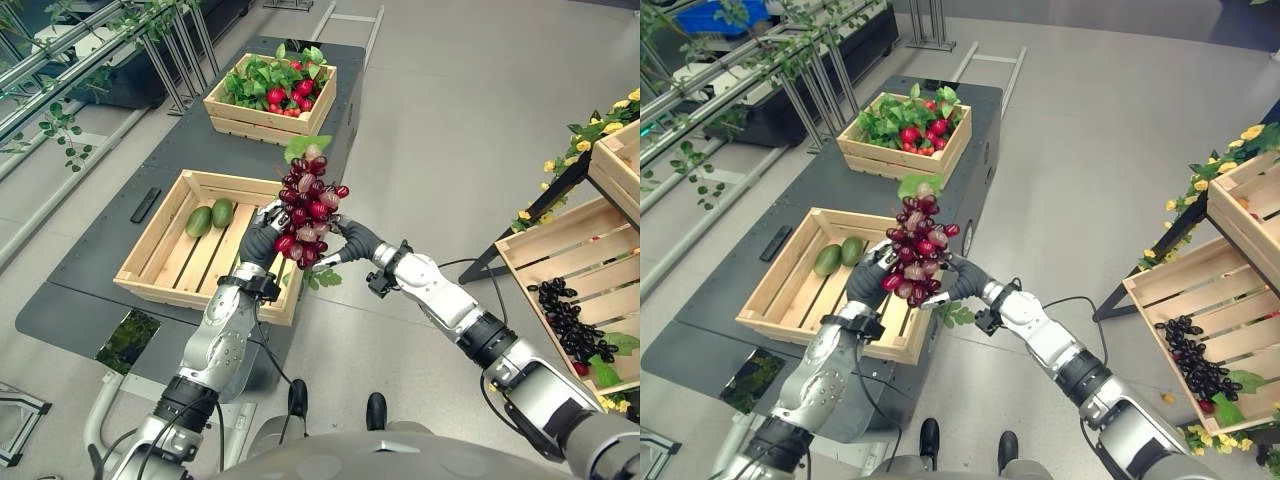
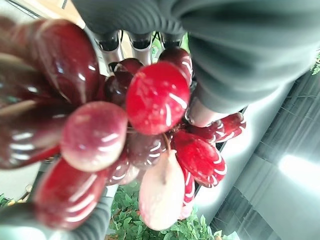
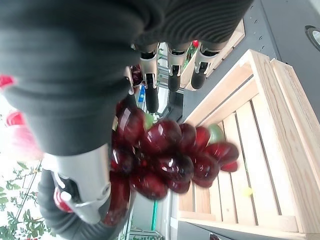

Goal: Pick up the fruits from the basket on one side to the basket on the other side

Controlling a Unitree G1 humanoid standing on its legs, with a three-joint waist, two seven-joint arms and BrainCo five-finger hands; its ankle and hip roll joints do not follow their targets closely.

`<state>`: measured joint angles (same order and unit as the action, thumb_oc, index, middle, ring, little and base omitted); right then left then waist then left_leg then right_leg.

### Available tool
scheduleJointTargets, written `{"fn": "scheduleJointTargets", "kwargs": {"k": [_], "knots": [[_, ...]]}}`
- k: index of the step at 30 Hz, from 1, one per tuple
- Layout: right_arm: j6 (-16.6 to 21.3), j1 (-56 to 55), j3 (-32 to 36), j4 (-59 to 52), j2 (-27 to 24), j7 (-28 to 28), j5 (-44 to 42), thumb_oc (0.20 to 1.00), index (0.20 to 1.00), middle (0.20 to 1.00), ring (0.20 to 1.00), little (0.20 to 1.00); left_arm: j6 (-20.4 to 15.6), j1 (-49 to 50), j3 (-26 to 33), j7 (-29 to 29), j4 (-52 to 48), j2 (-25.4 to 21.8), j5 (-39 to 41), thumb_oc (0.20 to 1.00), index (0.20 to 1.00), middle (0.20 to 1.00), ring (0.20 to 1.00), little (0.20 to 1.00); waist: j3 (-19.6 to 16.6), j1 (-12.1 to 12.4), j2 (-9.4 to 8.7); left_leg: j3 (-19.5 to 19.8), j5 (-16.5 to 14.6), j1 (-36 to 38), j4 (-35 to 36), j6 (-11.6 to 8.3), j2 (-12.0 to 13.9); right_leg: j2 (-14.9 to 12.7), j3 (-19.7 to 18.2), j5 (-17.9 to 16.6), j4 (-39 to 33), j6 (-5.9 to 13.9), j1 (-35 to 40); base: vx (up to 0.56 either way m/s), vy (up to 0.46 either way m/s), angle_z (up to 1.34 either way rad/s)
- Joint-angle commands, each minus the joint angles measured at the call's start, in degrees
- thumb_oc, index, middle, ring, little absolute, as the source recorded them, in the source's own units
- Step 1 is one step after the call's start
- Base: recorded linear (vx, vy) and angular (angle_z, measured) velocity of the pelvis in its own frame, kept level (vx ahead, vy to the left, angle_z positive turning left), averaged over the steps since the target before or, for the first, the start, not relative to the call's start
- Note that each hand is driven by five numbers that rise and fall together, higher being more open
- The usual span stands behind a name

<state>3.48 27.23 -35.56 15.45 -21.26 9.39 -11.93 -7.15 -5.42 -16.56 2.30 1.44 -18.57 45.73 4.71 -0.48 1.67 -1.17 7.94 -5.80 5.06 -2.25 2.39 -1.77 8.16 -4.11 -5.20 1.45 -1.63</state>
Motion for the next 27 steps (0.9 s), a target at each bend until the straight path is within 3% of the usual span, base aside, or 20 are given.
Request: {"fn": "scheduleJointTargets", "kwargs": {"k": [1, 27], "knots": [[5.3, 2.6, 3.9, -4.4, 3.4, -1.7, -1.9, 1.000, 1.000, 1.000, 1.000, 1.000, -3.3, -0.8, 0.2, 2.0, -1.6, -1.0, -0.7, 0.200, 0.200, 0.200, 0.200, 0.200, -2.2, 0.9, -4.26, 0.6, -7.1, 2.6, -0.1, -0.80, -0.2, -5.3, 0.1, 0.6, 0.2, 6.26, -1.1, 0.00, 0.000, 0.00], [4.4, 6.4, -4.5, 2.7, 11.4, -2.0, 0.3, 1.000, 1.000, 1.000, 1.000, 1.000, -3.9, -7.7, -6.6, 0.0, -0.4, 1.4, 0.2, 0.200, 0.200, 0.200, 0.200, 0.200, -1.9, 0.9, -4.19, 1.1, -7.2, 2.9, -0.1, -0.74, -0.5, -5.3, 0.7, 0.9, 0.2, 6.16, -0.4, 0.00, 0.000, 0.00]]}}
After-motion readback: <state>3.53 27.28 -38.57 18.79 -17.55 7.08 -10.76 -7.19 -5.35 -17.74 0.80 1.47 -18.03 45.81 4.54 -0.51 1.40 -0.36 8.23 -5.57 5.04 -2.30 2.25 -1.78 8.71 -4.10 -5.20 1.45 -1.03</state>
